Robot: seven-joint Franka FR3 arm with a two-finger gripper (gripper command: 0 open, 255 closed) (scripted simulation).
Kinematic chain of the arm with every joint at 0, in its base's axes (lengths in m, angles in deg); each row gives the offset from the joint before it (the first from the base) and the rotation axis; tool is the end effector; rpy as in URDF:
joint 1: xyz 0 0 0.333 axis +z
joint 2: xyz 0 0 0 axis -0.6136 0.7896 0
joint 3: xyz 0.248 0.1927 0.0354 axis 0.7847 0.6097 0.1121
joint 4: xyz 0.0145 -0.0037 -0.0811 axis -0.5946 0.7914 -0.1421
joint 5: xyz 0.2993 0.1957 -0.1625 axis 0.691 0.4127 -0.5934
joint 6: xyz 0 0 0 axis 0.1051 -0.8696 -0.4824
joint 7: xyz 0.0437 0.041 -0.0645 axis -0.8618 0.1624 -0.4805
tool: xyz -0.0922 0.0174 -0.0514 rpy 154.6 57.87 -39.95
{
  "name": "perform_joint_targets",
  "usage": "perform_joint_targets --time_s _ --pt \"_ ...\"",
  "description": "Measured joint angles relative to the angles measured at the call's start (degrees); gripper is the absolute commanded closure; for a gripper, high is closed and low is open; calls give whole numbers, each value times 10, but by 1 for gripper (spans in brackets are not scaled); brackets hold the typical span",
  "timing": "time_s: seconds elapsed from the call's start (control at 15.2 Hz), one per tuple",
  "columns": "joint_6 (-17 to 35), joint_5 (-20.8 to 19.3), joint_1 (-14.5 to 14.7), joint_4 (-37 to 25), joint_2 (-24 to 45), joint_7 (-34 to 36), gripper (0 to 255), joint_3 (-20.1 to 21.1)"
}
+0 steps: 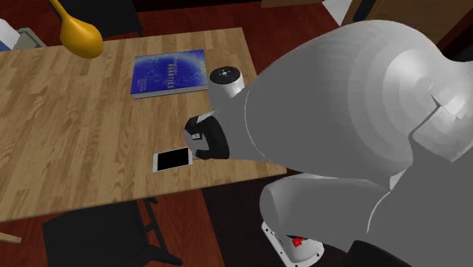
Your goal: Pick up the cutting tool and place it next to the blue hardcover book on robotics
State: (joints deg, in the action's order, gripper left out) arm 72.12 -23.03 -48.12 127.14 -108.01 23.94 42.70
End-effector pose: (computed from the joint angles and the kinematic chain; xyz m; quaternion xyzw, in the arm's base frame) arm 0.3003 0.0927 0.2602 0.8130 -0.5822 0.0100 0.0026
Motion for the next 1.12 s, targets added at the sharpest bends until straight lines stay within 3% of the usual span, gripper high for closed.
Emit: perform_joint_targets --time_s 0.13,0.4,0.66,1.06,1.12 --pt "62 -13 -34 -5 62 70 0 45" --pt "127 -49 -75 -4 124 119 0 80" --pt "185 -151 -150 -7 191 190 0 124" --pt "195 -173 -162 -7 201 204 0 130" --pt "195 -173 -162 -7 201 204 255 130"
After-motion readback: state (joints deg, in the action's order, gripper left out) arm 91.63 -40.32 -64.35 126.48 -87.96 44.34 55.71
